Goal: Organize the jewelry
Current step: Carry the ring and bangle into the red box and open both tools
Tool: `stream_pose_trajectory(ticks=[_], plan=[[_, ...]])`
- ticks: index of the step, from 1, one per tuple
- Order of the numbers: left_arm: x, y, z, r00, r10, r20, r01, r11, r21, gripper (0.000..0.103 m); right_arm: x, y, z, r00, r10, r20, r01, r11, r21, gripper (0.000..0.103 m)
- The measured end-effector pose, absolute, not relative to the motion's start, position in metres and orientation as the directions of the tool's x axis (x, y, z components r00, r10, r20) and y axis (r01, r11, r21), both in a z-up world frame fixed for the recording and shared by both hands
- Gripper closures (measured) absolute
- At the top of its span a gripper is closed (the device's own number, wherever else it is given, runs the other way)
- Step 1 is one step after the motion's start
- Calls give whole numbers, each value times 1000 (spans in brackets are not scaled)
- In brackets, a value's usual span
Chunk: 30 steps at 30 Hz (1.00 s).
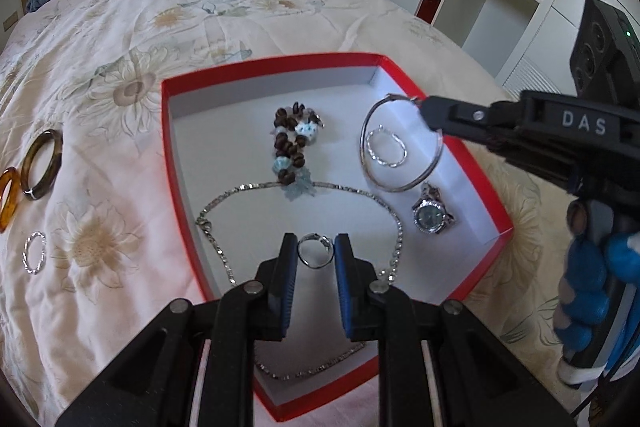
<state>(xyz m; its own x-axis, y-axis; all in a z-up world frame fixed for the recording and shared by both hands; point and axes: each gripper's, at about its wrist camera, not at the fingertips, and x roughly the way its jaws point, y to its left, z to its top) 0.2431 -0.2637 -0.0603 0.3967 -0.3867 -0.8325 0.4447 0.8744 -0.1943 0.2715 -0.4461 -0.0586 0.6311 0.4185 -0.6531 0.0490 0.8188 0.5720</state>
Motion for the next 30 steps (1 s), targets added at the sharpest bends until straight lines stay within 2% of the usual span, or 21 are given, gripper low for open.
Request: stream_pose_trajectory(ticks=[10, 22, 24, 28, 30], plan=[[241, -268, -68, 410, -367, -835, 448, 878, -167, 86, 262, -467, -84, 606, 348, -716, 135, 841, 523, 100], [237, -270, -69, 428, -342, -836, 441, 887, -137, 84, 262, -458, -90, 575, 280, -768, 142, 891, 431, 98], [237, -269, -69, 423, -344, -839, 440, 887, -142, 82, 260, -457, -89, 572, 274, -773, 144, 894, 424, 98], [234, -270, -66, 420, -345, -840, 444, 885, -142, 69, 255, -457, -86, 570, 255, -781, 154, 900, 407, 93], [232, -269, -64, 416, -347, -841, 440, 886, -147, 68, 251, -458, -82, 574, 253, -779, 159, 899, 409, 92]])
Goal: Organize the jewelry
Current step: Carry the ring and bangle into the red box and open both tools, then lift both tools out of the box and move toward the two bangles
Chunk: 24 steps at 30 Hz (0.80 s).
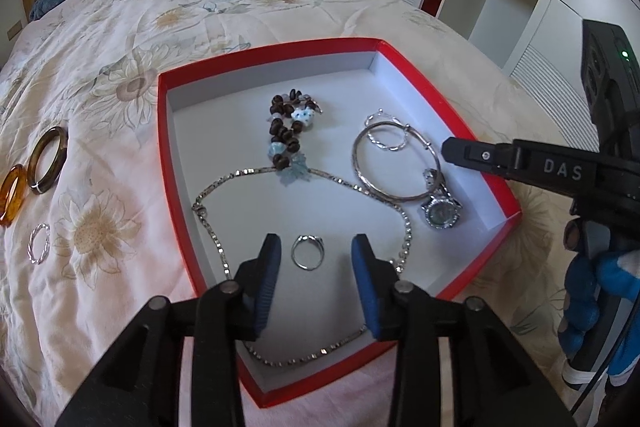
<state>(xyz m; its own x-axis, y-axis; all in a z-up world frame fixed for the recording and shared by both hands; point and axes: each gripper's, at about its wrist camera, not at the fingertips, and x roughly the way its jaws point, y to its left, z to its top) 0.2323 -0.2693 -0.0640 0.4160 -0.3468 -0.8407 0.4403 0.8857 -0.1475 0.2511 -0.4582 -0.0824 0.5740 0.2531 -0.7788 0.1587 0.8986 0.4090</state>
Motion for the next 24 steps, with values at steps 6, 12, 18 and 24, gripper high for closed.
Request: stream_pose_trajectory(ticks=[6, 12, 18, 24], plan=[[225, -264, -53, 419, -366, -831, 423, 888, -177, 68, 231, -460, -60, 598, 239, -765, 155, 902, 402, 87], [207, -254, -16, 481, -379, -791, 424, 890, -169, 68, 199, -460, -26, 631, 222, -744, 146, 907, 394, 81], [182, -239, 24, 505, -370, -779, 423, 893, -150, 68, 158, -449, 18, 680, 215, -701, 109, 915, 387, 78], [148, -212, 64, 562, -347, -751, 394, 910, -126, 67, 113, -433, 61, 734, 225, -641, 67, 915, 399, 72]])
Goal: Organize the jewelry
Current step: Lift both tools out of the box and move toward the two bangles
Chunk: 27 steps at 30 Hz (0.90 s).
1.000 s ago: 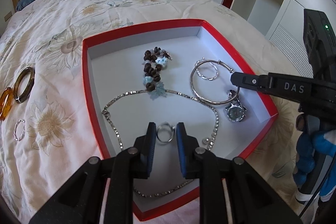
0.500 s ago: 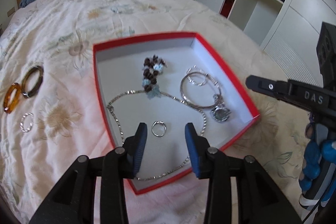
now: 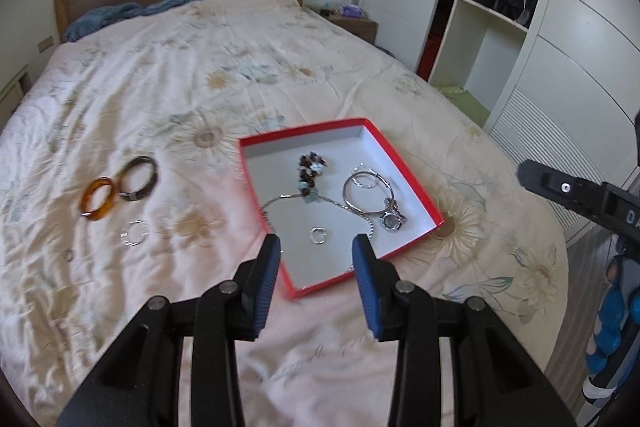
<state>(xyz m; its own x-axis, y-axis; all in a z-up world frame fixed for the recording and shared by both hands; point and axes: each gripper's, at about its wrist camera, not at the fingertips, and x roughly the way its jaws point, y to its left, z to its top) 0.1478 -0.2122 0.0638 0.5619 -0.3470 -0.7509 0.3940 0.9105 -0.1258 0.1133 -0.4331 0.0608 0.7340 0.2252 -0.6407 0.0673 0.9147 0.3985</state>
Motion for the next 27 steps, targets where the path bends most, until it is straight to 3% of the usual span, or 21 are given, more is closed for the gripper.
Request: stream_pose_trajectory(ticks=[10, 27], plan=[[89, -148, 110, 656, -286, -698, 307, 947, -100, 67, 47, -391, 117, 796, 247, -553, -17, 922, 387, 67], [-9, -11, 197, 833, -141, -535, 101, 989, -104, 67, -53, -310, 199, 862, 313, -399, -191, 929, 316, 56]])
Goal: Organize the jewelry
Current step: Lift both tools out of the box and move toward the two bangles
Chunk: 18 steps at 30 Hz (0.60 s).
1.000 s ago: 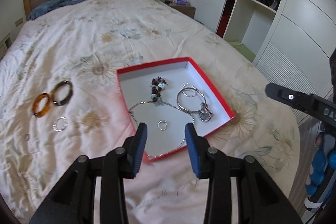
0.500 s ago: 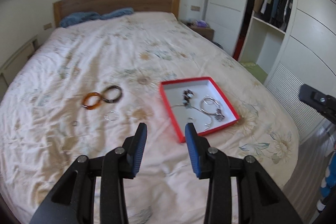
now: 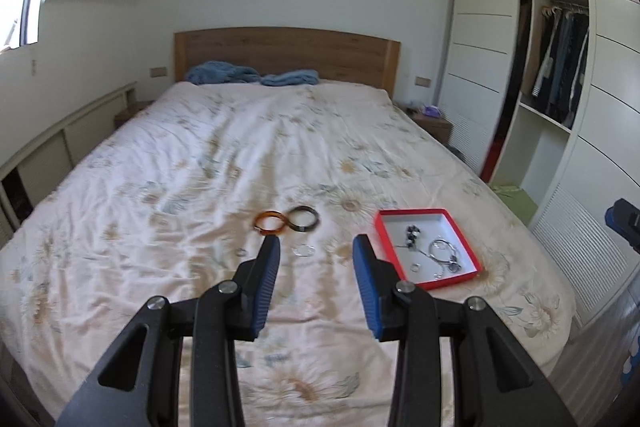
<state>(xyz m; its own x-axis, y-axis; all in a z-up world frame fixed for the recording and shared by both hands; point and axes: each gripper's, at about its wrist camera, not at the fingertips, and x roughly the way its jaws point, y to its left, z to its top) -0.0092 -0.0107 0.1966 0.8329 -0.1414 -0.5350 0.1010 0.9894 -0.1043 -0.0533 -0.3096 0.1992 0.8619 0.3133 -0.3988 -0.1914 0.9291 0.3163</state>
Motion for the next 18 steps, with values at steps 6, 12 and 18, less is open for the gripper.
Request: stream_pose_trajectory(ticks=[6, 12, 18], plan=[[-25, 30, 209, 852, -94, -514, 35, 992, -124, 60, -66, -288, 215, 864, 342, -370, -240, 925, 293, 55], [-18, 61, 199, 845, -57, -531, -22, 990, -142, 56, -56, -271, 214, 850, 356, -387, -263, 925, 273, 53], [9, 81, 164, 812, -27, -583, -66, 988, -137, 56, -19, -262, 186, 809, 365, -461, -248, 923, 296, 53]])
